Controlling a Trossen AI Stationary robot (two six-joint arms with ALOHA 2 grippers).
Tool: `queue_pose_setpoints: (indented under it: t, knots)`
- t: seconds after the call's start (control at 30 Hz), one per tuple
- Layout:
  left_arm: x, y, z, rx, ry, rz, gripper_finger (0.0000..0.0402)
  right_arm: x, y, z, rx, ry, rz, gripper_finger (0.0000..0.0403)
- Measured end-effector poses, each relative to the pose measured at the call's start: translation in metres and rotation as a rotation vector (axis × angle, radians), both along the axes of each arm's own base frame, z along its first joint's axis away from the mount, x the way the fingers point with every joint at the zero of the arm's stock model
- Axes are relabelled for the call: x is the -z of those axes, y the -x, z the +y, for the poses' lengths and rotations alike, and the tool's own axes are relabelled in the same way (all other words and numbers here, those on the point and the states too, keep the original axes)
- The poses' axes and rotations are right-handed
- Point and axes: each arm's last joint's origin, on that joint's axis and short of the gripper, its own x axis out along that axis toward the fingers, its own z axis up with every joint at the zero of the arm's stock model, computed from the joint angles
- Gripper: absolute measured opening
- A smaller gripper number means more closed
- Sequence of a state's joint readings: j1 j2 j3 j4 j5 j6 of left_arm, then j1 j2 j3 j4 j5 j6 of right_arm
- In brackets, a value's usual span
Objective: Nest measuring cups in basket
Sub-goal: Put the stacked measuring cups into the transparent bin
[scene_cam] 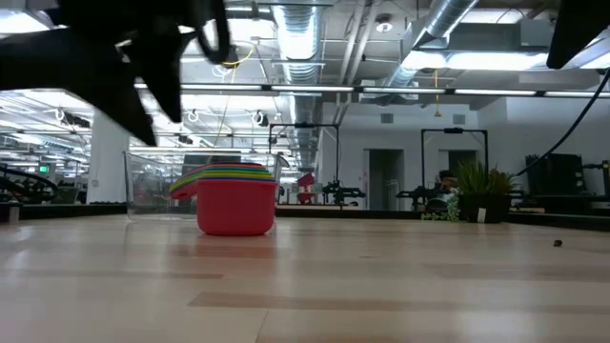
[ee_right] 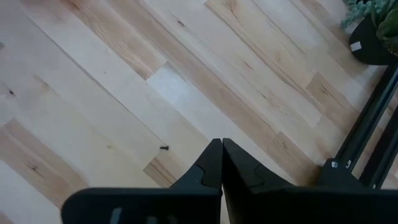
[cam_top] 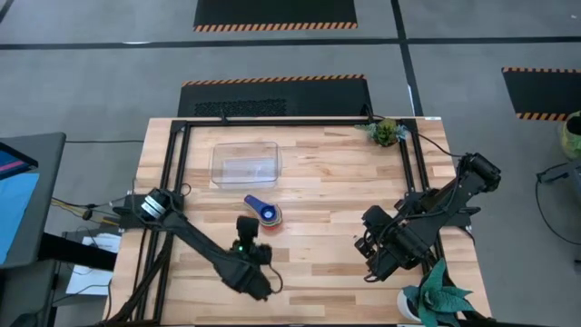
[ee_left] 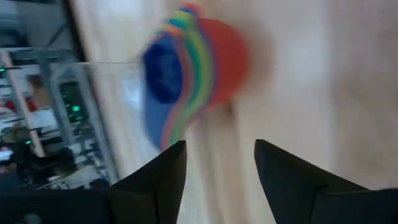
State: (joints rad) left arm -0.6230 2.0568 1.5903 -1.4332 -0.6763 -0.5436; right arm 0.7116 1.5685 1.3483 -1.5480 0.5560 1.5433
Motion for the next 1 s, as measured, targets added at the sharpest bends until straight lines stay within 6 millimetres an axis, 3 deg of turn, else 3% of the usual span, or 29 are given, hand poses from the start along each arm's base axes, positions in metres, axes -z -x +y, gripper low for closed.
queue_pose_setpoints:
  t: [0.3,0.5,0.87,1.0]
  knots:
    - [-0.042,0.023,0.029,0.027,-0.043,-0.192,0.019,0.0,-0.001,0.001,0.003,-0.018,-0.002,0.0026]
    - [-0.035,0.032,0.036,0.206,0.037,-0.139,0.019,0.001,-0.004,-0.001,0.019,-0.03,-0.015,0.0028]
    - [-0.034,0.031,0.041,0.312,0.063,-0.07,0.019,0.001,-0.005,0.0,0.02,-0.04,-0.022,0.0023]
    - [-0.039,0.041,0.056,0.304,0.048,-0.061,0.019,0.001,-0.005,0.0,0.019,-0.037,-0.025,0.0025]
